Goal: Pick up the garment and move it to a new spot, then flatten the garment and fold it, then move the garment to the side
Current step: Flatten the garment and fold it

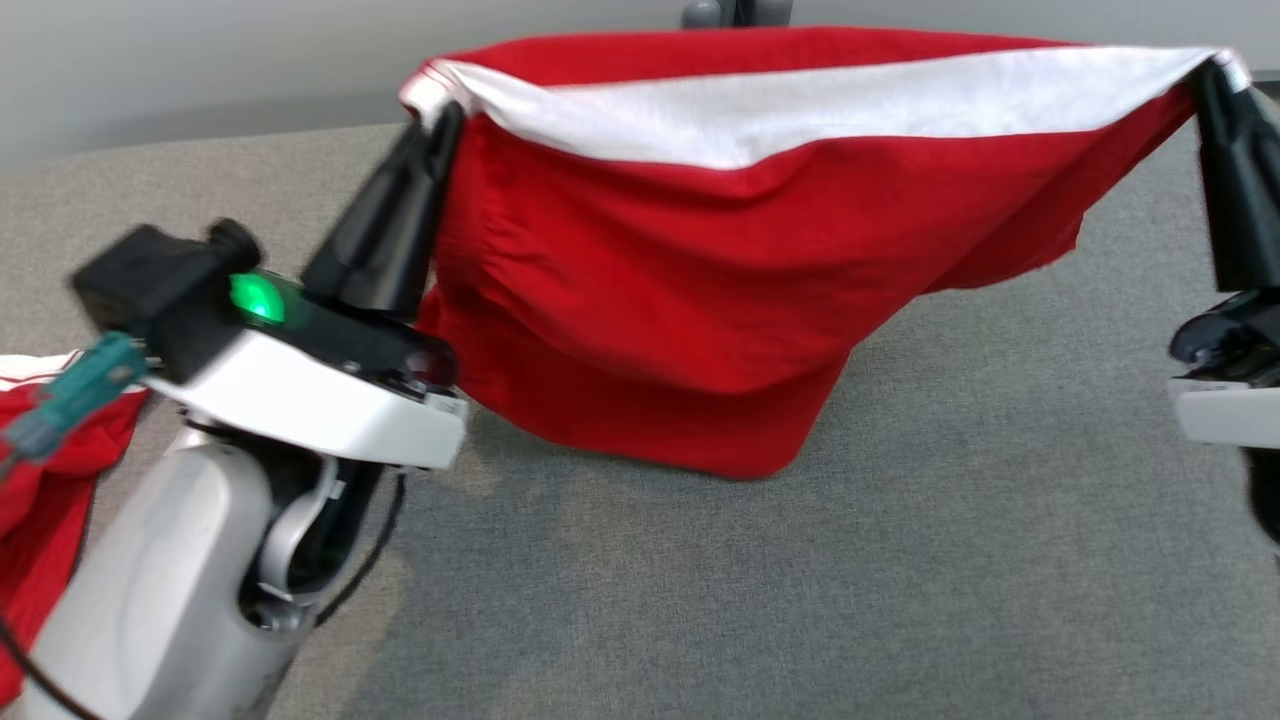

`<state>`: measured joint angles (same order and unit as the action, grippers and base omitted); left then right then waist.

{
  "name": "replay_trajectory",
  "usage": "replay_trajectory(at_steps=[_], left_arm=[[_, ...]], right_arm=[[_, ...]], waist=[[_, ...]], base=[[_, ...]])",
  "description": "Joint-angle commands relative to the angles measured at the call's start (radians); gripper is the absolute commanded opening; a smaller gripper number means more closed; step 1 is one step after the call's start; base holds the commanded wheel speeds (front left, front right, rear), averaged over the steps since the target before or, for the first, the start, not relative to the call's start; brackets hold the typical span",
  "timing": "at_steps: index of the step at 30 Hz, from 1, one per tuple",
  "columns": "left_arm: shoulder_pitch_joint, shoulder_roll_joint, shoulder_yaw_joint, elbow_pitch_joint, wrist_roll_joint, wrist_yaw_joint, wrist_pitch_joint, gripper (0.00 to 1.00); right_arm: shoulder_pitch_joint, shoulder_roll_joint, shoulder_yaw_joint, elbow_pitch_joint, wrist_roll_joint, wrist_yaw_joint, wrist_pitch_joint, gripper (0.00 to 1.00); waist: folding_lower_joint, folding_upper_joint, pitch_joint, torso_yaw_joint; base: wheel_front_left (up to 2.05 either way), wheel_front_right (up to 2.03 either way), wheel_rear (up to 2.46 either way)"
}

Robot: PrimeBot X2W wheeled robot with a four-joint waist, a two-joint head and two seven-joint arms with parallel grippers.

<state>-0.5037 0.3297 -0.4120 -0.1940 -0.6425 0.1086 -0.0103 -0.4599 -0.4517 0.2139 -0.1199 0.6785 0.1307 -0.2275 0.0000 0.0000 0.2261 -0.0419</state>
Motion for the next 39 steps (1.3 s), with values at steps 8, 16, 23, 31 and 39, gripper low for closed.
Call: replay_trajectory(at_steps=[8,16,23,31,39], left_arm=[[0.007,0.073,0.098,-0.170,0.003,0.064,0.025,0.00],[-0.030,0.107,0.103,-0.204,0.020,0.069,0.061,0.00],[-0.212,0.087,0.048,-0.017,0.067,0.020,0.081,0.00],[-0.628,-0.005,0.003,0.463,0.103,-0.081,0.055,0.00],[-0.887,-0.066,-0.024,0.878,0.143,-0.127,-0.006,0.00]], right_arm=[[0.053,0.011,-0.133,-0.156,0.017,0.000,0.089,0.00],[0.020,0.058,-0.167,-0.185,0.017,0.000,0.159,0.00],[-0.186,0.054,-0.080,0.006,0.005,0.000,0.161,0.00],[-0.648,0.089,0.079,0.447,0.013,0.000,0.092,0.00],[-0.954,0.201,0.173,0.824,-0.018,0.000,-0.014,0.00]], waist=[[0.0000,0.0000,-0.033,0.008],[0.0000,0.0000,-0.003,0.002],[0.0000,0.0000,0.056,-0.001],[0.0000,0.0000,0.150,-0.012],[0.0000,0.0000,0.173,-0.027]], base=[[0.00,0.00,0.00],[0.00,0.00,0.00],[0.00,0.00,0.00],[0.00,0.00,0.00],[0.00,0.00,0.00]])
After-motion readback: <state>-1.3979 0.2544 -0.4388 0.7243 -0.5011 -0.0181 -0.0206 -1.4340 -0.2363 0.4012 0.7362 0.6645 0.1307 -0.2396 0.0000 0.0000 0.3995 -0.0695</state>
